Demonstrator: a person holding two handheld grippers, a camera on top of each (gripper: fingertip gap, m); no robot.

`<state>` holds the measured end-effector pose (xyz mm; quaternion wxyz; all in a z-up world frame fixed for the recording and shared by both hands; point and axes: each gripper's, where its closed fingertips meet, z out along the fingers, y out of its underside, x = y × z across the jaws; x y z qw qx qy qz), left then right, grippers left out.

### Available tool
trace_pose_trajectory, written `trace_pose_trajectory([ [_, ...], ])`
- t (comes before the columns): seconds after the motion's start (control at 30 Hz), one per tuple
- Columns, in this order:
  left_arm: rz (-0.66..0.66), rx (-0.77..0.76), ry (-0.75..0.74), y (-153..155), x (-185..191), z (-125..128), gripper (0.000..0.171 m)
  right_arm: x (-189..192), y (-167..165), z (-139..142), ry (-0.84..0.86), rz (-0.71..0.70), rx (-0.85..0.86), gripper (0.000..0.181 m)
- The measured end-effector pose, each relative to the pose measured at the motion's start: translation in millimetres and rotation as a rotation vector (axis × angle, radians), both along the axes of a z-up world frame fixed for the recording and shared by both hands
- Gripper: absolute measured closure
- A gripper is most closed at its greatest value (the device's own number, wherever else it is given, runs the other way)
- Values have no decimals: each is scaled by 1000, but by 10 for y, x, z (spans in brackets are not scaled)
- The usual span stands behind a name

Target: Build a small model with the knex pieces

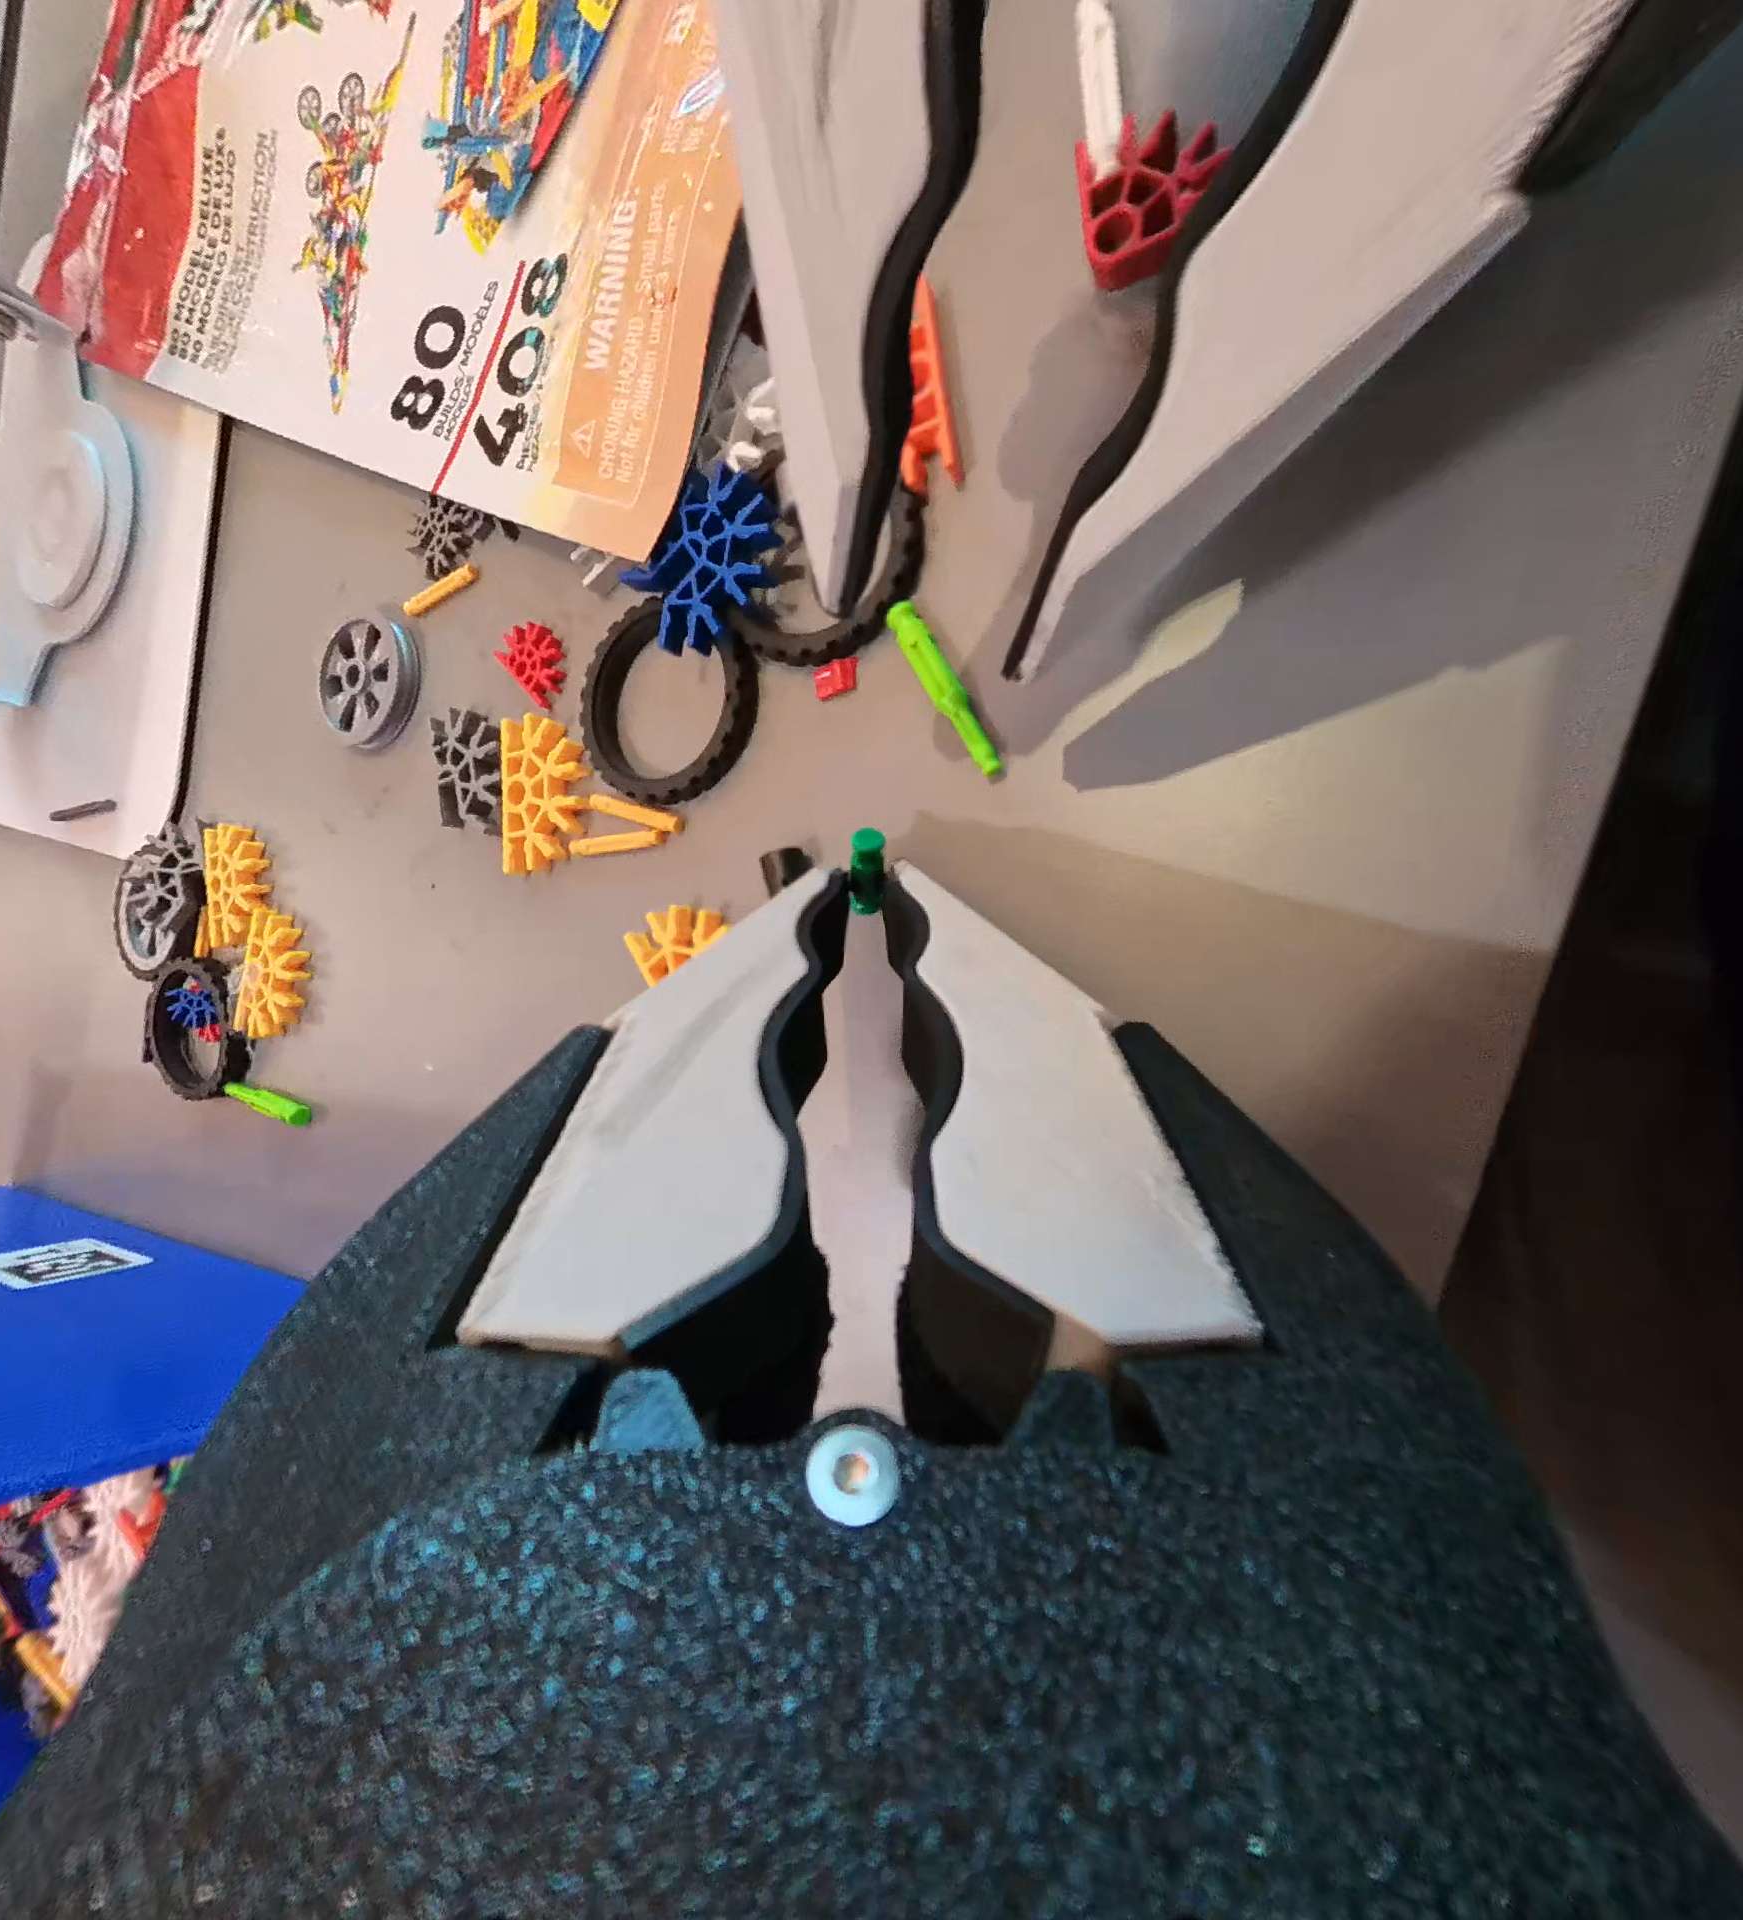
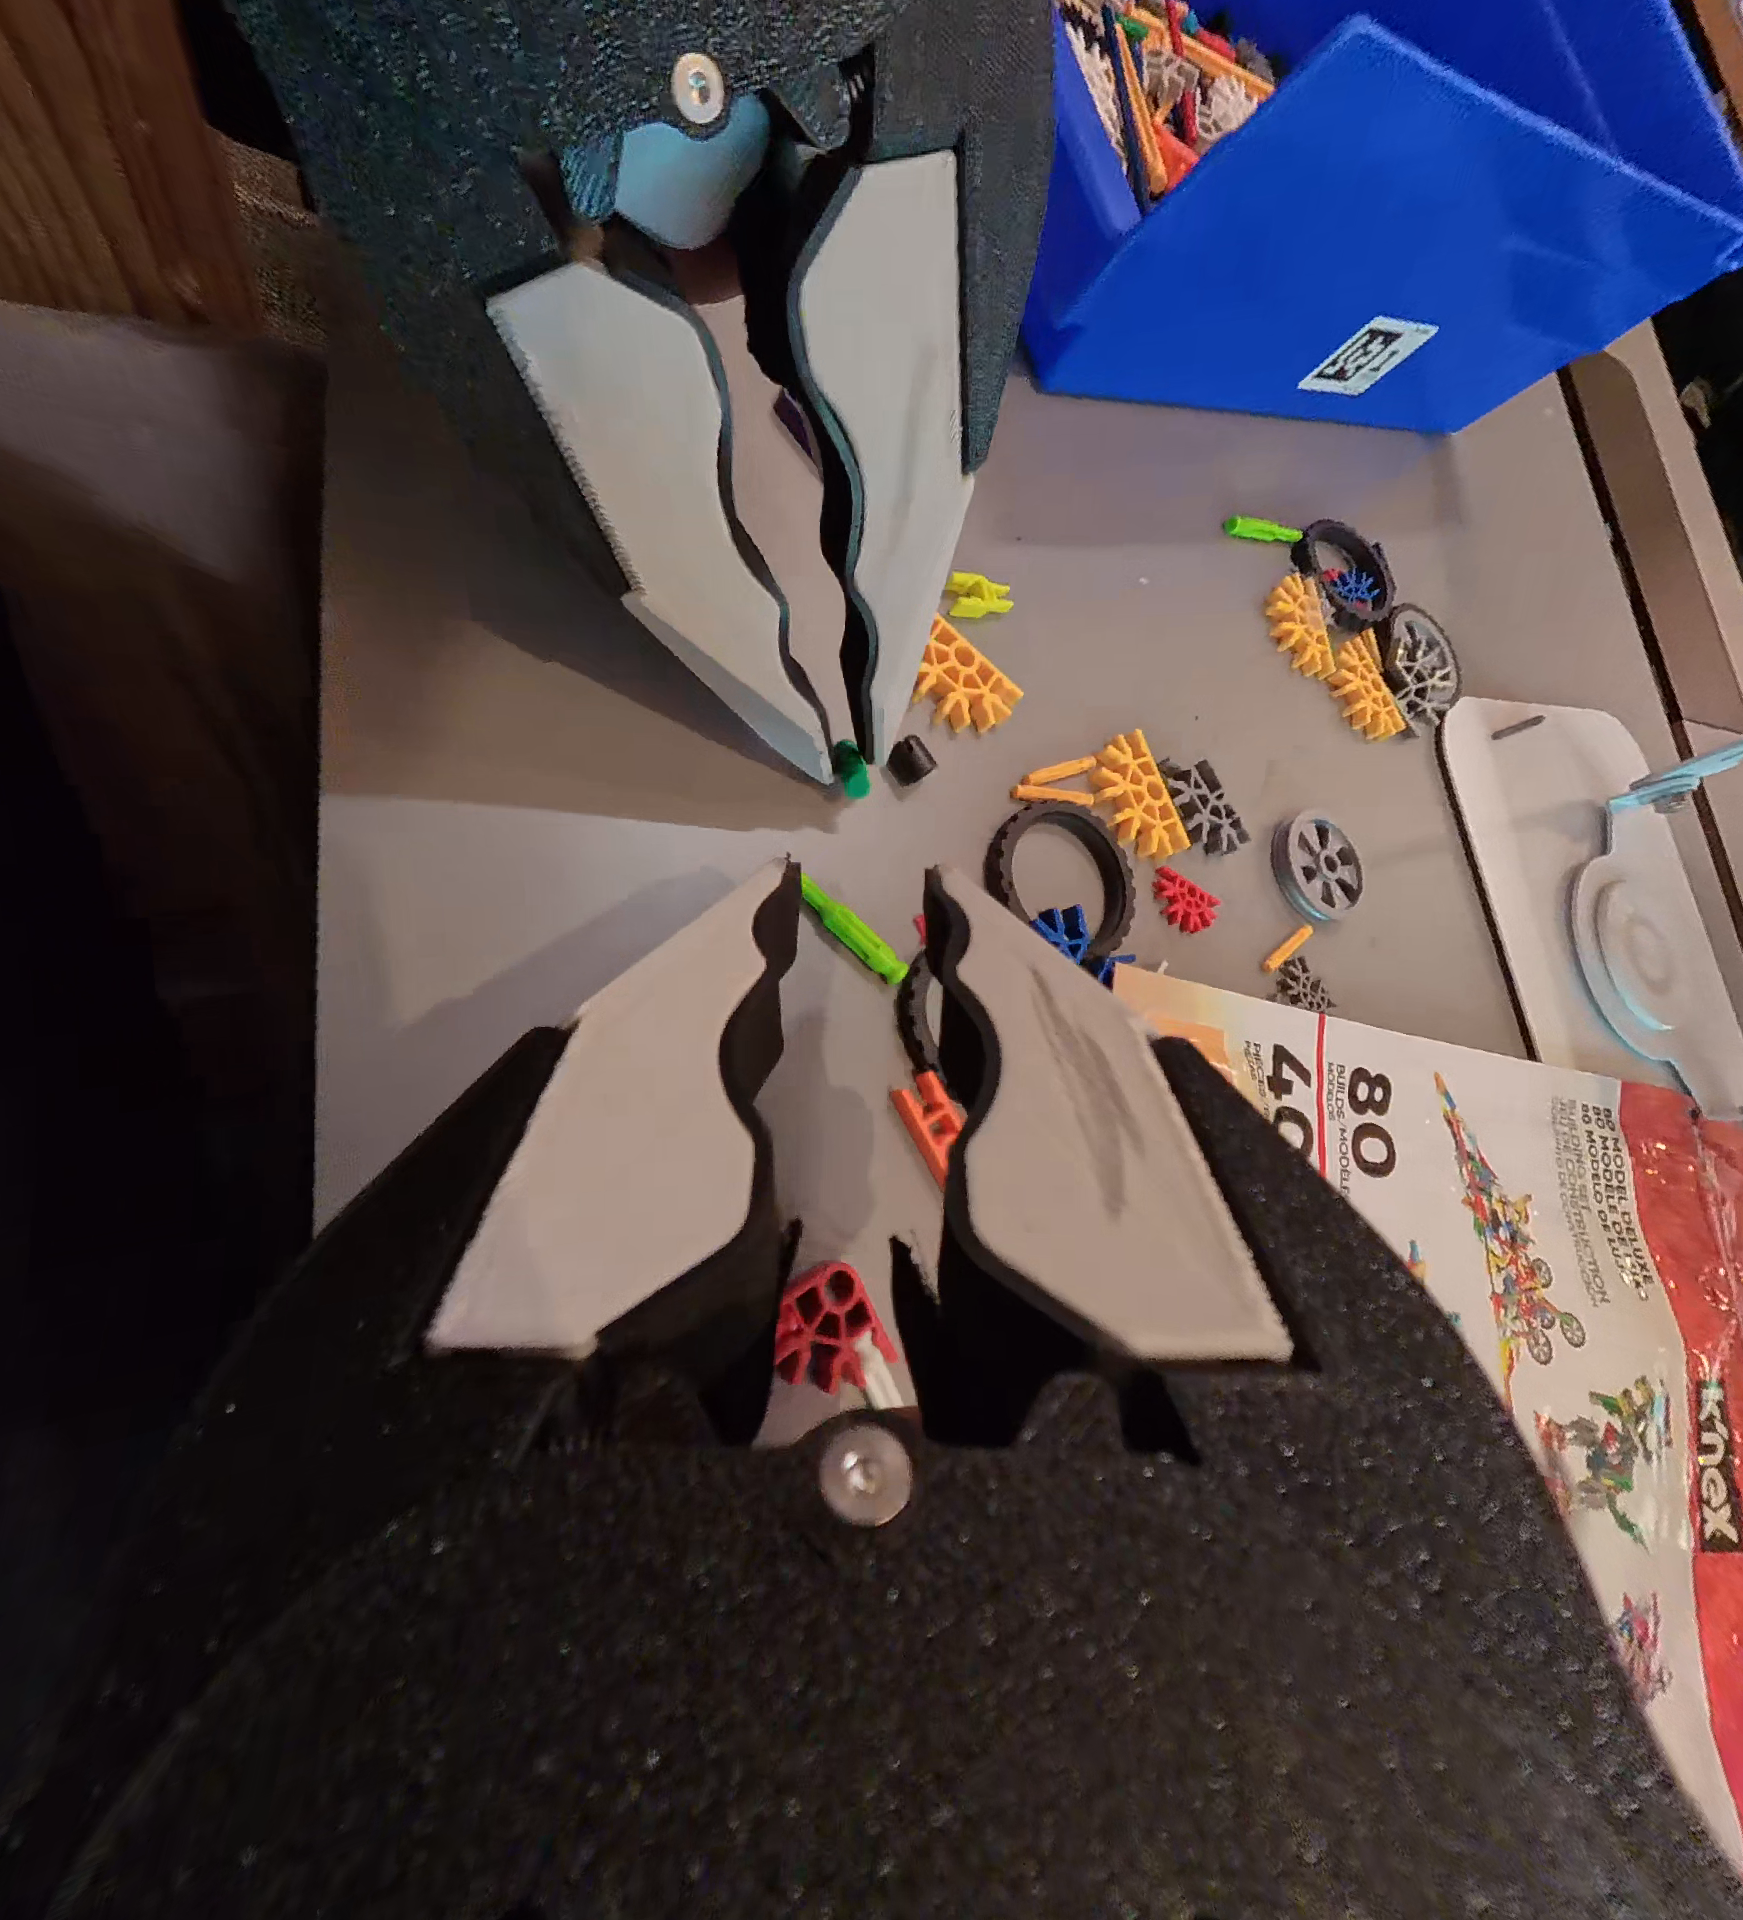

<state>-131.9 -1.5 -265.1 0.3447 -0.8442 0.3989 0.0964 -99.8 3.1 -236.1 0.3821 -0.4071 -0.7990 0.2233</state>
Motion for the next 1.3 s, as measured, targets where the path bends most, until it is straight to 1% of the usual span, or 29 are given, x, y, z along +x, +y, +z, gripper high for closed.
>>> trace_pose_trajectory([
  [0.1, 7, 17, -25, 7, -6, -9, 164, -33, 39, -39, -21, -8, -6, 159],
  [0.2, 31, 33, -55, -44, -61, 21, 161, -80, 10, -59, -40, 9, -20, 159],
  [0.3, 77, 35, -88, -103, -182, 58, 160, -180, -39, -37, -45, 30, -28, 159],
  [0.43, 146, 61, -96, -73, -353, 115, 159, -328, -44, -105, -91, 38, -26, 159],
  [0.57, 147, 73, -86, -4, -401, 100, 159, -404, -106, -170, -121, 74, -49, 160],
  [0.7, 156, 17, -99, 11, -413, -16, 160, -415, -98, -277, -180, 89, -73, 160],
  [0.97, 172, -16, -197, -98, -407, -6, 159, -471, -58, -299, -215, 102, -129, 167],
  [1.07, 162, -20, -221, -147, -366, -2, 158, -499, -26, -311, -224, 101, -128, 176],
  [1.2, 159, 1, -256, -176, -359, 14, 158, -527, 0, -315, -230, 100, -141, 181],
  [1.3, 164, 29, -277, -206, -408, 65, 156, -535, 5, -317, -237, 101, -151, 181],
])
